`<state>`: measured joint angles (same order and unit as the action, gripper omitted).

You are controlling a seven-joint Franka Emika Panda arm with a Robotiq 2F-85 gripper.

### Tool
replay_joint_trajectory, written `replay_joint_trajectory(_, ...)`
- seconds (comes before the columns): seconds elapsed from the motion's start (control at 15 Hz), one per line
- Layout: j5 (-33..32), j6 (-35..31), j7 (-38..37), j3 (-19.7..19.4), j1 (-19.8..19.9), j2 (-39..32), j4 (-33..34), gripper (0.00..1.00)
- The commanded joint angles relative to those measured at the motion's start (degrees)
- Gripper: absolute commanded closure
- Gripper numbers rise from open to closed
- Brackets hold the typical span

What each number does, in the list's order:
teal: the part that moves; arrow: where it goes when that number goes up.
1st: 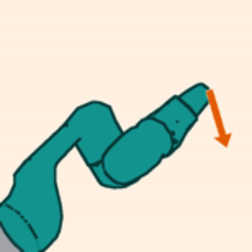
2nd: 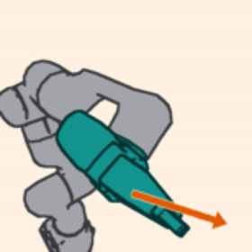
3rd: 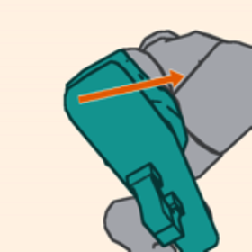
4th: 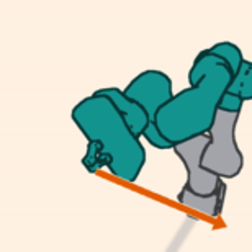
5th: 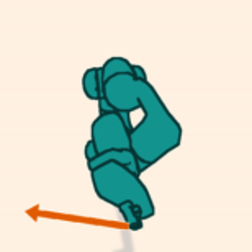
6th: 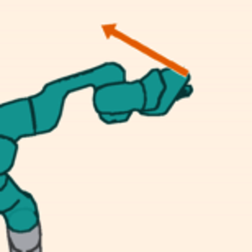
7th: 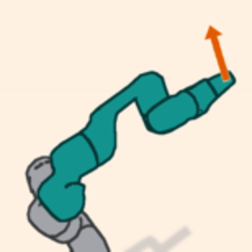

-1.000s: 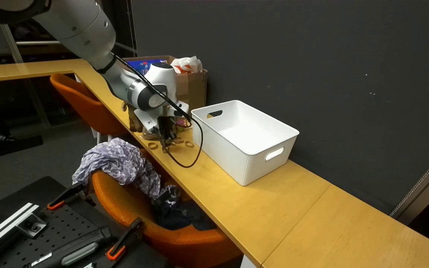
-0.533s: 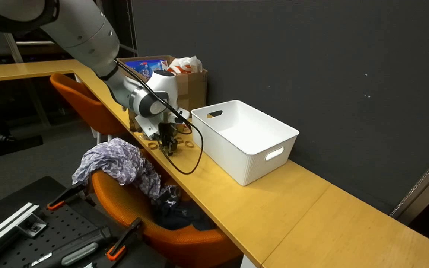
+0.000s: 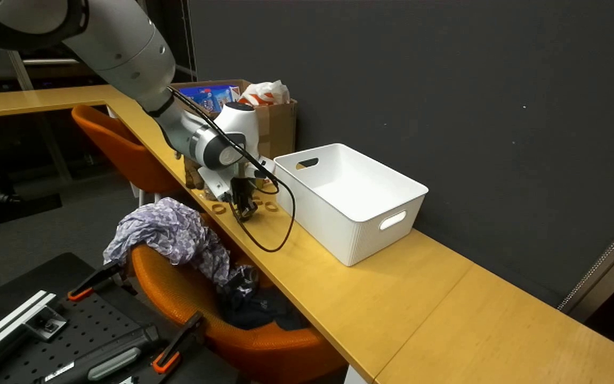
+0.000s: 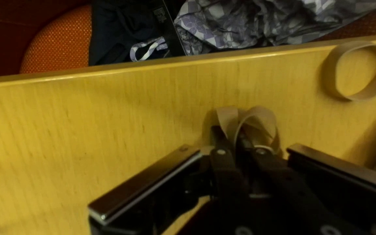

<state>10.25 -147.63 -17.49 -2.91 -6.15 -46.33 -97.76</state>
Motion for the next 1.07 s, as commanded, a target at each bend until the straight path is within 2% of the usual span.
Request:
replay_joint_trajectory(0.0, -1.0, 1.2, -0.7, 0.0, 0.3, -0.4, 1.5, 1.00)
replay_joint_trajectory(0.47, -1.7, 1.0, -1.8, -1.1, -0.9, 5.1, -1.1, 0.99)
replay_joint_trajectory(1.0, -8.0, -0.2, -6.6, -3.3, -4.2, 22.1, -6.9, 0.99)
